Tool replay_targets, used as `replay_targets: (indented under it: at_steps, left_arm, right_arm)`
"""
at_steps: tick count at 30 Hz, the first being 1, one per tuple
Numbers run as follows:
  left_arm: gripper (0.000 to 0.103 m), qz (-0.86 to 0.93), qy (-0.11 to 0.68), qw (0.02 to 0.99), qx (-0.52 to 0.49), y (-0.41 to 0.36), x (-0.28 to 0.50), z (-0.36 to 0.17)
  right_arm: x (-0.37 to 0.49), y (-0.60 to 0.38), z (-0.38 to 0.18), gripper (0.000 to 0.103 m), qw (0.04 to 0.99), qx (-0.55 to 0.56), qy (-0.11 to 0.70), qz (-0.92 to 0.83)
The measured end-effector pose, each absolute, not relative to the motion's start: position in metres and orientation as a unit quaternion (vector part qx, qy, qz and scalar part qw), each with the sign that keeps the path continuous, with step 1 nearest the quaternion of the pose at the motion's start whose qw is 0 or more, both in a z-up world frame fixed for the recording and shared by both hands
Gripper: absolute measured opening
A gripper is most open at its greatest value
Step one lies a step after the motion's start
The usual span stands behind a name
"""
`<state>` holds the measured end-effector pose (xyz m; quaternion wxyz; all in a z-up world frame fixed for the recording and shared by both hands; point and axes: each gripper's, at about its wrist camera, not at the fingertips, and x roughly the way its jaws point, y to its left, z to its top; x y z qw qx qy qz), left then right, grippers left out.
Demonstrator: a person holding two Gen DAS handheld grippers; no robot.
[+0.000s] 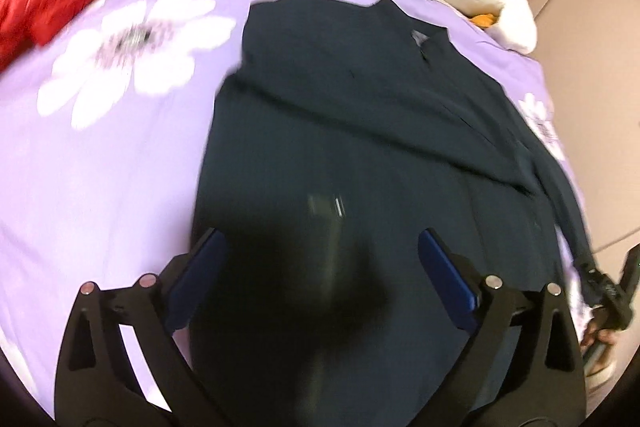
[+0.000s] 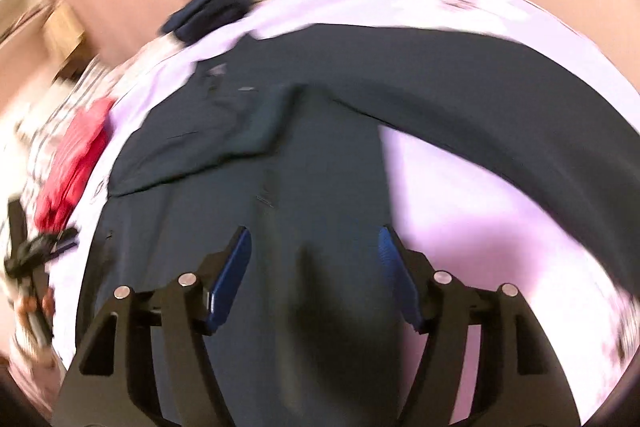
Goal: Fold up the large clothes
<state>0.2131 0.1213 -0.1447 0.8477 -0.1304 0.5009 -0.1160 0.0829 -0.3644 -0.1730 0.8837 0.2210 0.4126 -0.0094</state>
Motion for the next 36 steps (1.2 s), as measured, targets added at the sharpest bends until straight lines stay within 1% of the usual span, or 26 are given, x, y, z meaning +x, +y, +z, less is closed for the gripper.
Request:
replay_targets:
  at_steps: [5,7,9,16,22,32,36]
  left_arm:
    - [0.1,-0.116,0.511,0.841,-0.135,0.114,0.159,-0.148]
    - [0.1,-0.127,0.516,0.835,-0.142,0.109,0.143,-0.147]
    - [0.1,-0.138,0.516,0.834,-0.139,0.099,0.128,-0.144]
    - [0.1,-0.178,0.51,0.831,-0.133,0.065,0.107,-0.125]
    - [0.1,-0.177,0.5,0.839,-0.122,0.057,0.096,-0.11]
    - [0.1,-0.138,0.495,0.85,-0.118,0.072,0.078,-0.098]
    - [0.1,-0.132,0.49,0.854,-0.116,0.073,0.075,-0.093]
  right_arm:
    - [0.008,-0.421,-0.18,0.067,0.864,0.316,0.383,-0.076]
    - [-0.022,-0.446,-0.183,0.067,0.851,0.375,0.355,-0.097]
    - [-0.043,-0.461,-0.186,0.067,0.843,0.407,0.332,-0.115]
    - [-0.101,-0.489,-0.206,0.067,0.814,0.493,0.263,-0.161]
    - [-0.103,-0.5,-0.227,0.067,0.793,0.541,0.225,-0.167]
    - [-0.075,-0.535,-0.232,0.067,0.782,0.558,0.142,-0.239]
    - [-0.069,-0.539,-0.232,0.065,0.781,0.545,0.133,-0.275]
